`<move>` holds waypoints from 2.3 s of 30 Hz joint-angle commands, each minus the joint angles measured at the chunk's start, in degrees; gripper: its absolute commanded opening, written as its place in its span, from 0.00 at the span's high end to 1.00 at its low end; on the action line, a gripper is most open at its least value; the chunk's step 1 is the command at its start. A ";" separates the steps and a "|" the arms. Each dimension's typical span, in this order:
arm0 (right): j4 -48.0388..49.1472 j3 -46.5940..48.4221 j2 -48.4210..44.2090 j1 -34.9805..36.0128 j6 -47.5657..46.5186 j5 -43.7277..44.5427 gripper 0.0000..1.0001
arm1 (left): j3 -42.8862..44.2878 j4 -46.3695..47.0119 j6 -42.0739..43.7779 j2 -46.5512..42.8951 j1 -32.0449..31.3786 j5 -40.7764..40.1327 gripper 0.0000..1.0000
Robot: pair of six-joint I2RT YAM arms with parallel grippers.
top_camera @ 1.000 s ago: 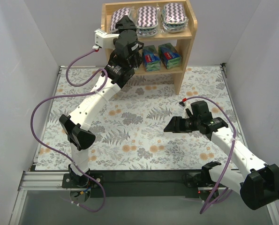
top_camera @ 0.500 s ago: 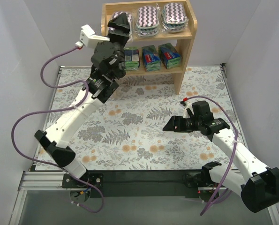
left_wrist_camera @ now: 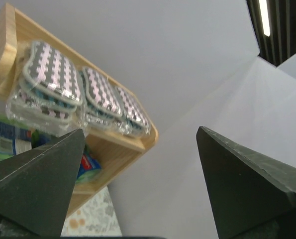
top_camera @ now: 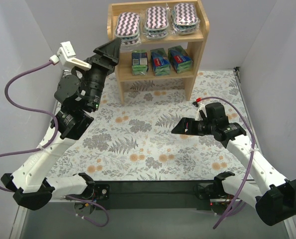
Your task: Place and organize the cleaning sponges onto the shelf
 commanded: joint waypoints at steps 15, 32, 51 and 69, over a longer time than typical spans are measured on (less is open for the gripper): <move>0.23 3.55 -3.53 0.26 2.96 0.74 0.05 | 4.65 -10.67 -1.86 15.53 15.80 23.49 1.00; -0.92 0.65 -7.66 0.26 3.75 2.59 0.05 | 11.51 -9.09 -2.74 21.78 16.77 25.61 1.00; -1.18 0.12 -8.19 0.26 3.75 2.42 0.05 | 19.24 -9.79 -4.76 29.78 20.81 28.94 1.00; -1.36 2.75 -9.42 0.26 3.23 2.33 0.01 | 1.59 -15.21 -3.27 6.41 20.81 47.30 0.02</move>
